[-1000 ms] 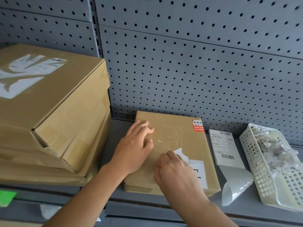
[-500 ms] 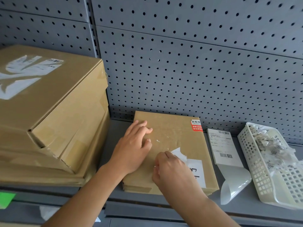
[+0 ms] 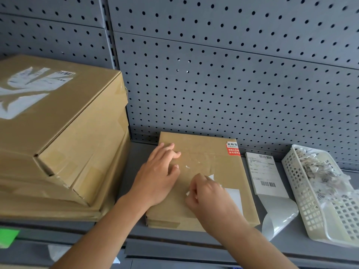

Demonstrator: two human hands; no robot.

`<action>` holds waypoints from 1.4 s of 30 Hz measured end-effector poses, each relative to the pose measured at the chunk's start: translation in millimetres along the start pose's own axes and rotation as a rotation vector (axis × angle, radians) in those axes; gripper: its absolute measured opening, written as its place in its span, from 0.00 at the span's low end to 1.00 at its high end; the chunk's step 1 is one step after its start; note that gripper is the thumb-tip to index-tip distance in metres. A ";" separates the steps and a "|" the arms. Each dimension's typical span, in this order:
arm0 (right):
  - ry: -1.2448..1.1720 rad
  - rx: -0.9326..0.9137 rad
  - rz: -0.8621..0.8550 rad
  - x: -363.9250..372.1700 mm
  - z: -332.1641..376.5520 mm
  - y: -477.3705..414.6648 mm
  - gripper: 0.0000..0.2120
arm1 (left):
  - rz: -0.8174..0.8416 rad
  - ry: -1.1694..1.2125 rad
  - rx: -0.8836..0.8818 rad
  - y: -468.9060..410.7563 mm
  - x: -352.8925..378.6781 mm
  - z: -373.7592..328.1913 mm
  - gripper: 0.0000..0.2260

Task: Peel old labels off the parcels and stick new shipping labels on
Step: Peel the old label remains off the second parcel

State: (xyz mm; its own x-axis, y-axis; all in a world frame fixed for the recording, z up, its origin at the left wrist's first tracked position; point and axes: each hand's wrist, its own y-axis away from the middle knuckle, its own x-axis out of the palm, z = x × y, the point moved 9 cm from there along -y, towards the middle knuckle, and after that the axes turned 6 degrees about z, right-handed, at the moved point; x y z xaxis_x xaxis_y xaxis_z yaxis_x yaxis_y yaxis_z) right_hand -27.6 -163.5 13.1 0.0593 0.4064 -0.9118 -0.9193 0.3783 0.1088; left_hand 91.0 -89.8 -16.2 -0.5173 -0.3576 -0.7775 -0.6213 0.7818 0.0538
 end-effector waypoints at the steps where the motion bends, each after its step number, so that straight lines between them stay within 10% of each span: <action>1: -0.013 0.003 -0.014 -5.3 -3.2 -0.8 0.04 | 0.000 -0.002 0.000 -0.1 0.4 0.3 0.16; 15: -0.010 -0.040 0.024 -2.4 -1.0 7.3 0.07 | -0.007 -0.003 0.006 0.5 -0.3 -0.2 0.17; 42: -0.919 0.314 -0.150 -45.1 -94.8 8.4 0.06 | 0.000 -0.022 0.001 -1.3 0.7 1.4 0.16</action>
State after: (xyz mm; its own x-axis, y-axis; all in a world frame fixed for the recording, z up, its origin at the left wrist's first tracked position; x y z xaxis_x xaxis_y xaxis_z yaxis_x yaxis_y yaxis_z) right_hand -74.8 -257.6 17.7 0.5693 0.7742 -0.2765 -0.7398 0.6291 0.2386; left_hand 92.3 -90.3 -17.6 -0.5044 -0.3462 -0.7911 -0.6207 0.7822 0.0535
